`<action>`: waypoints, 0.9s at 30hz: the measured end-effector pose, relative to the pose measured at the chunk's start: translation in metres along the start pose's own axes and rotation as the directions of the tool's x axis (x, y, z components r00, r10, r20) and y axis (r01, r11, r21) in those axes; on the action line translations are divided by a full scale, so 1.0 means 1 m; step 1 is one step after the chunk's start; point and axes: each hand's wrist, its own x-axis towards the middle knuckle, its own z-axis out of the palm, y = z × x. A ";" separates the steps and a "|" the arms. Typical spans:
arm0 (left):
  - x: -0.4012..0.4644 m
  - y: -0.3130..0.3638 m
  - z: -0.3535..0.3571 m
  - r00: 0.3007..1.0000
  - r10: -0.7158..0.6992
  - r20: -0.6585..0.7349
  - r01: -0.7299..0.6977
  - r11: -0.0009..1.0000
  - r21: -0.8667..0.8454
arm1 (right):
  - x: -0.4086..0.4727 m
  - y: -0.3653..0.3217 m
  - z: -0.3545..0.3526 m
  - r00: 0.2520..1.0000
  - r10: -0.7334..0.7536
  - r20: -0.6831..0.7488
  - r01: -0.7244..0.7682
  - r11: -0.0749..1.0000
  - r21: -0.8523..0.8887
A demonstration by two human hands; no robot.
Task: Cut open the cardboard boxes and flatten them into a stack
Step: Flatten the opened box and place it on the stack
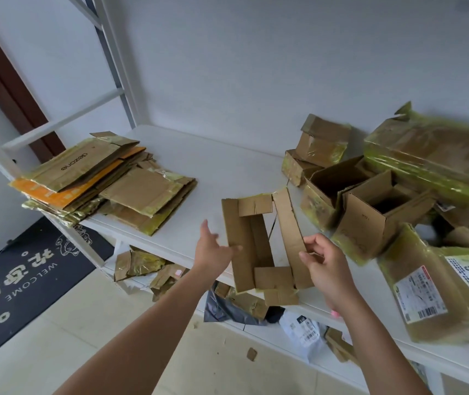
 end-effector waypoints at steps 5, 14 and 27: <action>0.013 0.016 -0.015 0.836 0.545 -0.067 -0.338 0.607 0.719 | -0.002 -0.027 -0.007 0.983 -0.157 0.098 0.174 0.964 -0.203; 0.007 0.004 -0.016 0.951 0.302 -0.069 -0.175 0.709 0.683 | -0.002 -0.014 -0.009 0.947 -0.298 -0.120 0.267 0.938 -0.220; 0.014 -0.020 -0.001 0.994 0.110 0.030 -0.110 0.859 0.500 | -0.011 0.018 0.021 0.960 0.159 -0.229 -0.171 0.985 -0.032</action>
